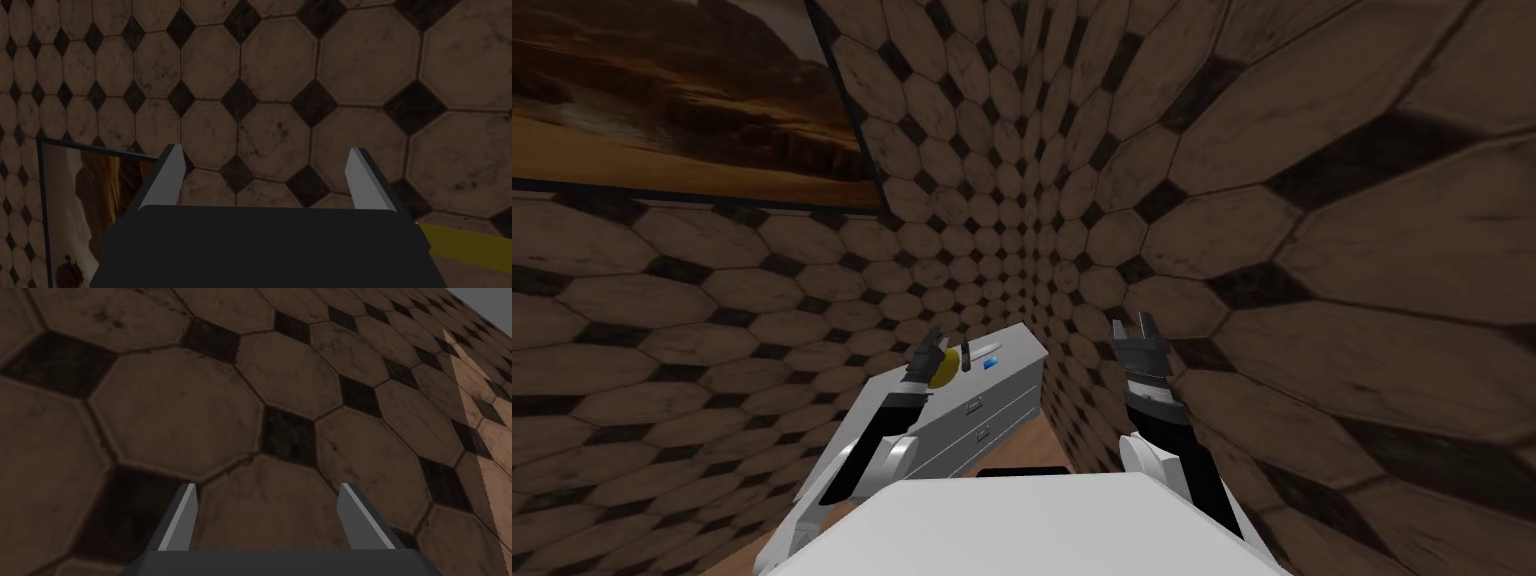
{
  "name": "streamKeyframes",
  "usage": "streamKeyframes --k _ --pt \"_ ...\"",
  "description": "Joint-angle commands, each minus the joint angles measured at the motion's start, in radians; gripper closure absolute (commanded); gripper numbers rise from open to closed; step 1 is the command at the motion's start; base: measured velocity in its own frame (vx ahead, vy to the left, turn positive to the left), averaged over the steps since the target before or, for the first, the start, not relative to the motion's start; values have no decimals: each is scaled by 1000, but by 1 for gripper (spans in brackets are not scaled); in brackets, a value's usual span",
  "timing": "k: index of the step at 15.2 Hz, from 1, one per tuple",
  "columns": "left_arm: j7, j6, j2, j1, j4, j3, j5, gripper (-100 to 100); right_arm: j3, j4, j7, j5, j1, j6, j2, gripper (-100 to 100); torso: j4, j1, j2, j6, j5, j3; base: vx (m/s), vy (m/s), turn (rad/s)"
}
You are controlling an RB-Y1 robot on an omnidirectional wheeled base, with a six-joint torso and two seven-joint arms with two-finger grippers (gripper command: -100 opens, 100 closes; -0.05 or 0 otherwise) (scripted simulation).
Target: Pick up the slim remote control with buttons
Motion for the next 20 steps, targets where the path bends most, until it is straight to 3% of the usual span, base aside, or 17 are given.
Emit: streamKeyframes --k 1,2,3,4,6,7,8,9,11,12,14,15,17,18,20 --pt "6 9 10 -3 29 0 11 -100 0 0 0 0 0 0 0 0 0 0 0 0 0 0 -32 -10 -80" --pt "21 51 40 -16 61 6 45 -100 0 0 0 0 0 0 0 0 0 0 0 -1 0 0 -30 -14 -190" --pt "21 51 40 -16 71 6 45 -100 0 0 0 0 0 0 0 0 0 1 -1 0 0 0 -34 -16 -248" --pt "37 82 70 -31 104 13 81 -100 0 0 0 0 0 0 0 0 0 0 -1 0 0 -1 -39 -28 -362" --pt "37 96 70 -31 115 13 81 -100 0 0 0 0 0 0 0 0 0 0 -1 0 0 0 -37 -15 -189" --pt "55 130 102 -46 160 19 118 -100 0 0 0 0 0 0 0 0 0 1 -1 -1 0 0 -33 -22 -225" --pt "55 143 102 -46 162 19 118 -100 0 0 0 0 0 0 0 0 0 0 -1 0 0 0 -38 -22 -265" --pt "72 166 134 -62 192 26 156 -100 0 0 0 0 0 0 0 0 0 0 -1 0 0 0 -43 -29 -370" --pt "72 192 134 -62 211 26 157 -100 0 0 0 0 0 0 0 0 0 0 -1 0 0 0 -32 -20 -191" --pt "90 229 166 -78 245 33 196 -100 0 0 0 0 0 0 0 0 0 0 -1 -1 0 -1 -27 -24 -252" --pt "90 243 166 -78 262 33 196 -100 0 0 0 0 0 0 0 0 0 0 -1 0 0 -1 -26 -16 -188" --pt "109 277 199 -95 307 40 236 -100 0 0 0 0 0 0 0 0 0 1 -1 -1 0 -1 -27 -24 -244" --pt "109 295 199 -95 314 40 236 -100 0 0 0 0 0 0 0 0 0 1 -1 0 0 -1 -23 -17 -206" --pt "128 321 232 -112 361 47 277 -100 0 0 0 0 0 0 0 0 0 1 -2 -1 0 -1 -22 -23 -289" --pt "128 349 232 -112 368 47 277 -100 0 0 0 0 0 0 0 0 0 1 -2 0 0 -1 -18 -17 -191"
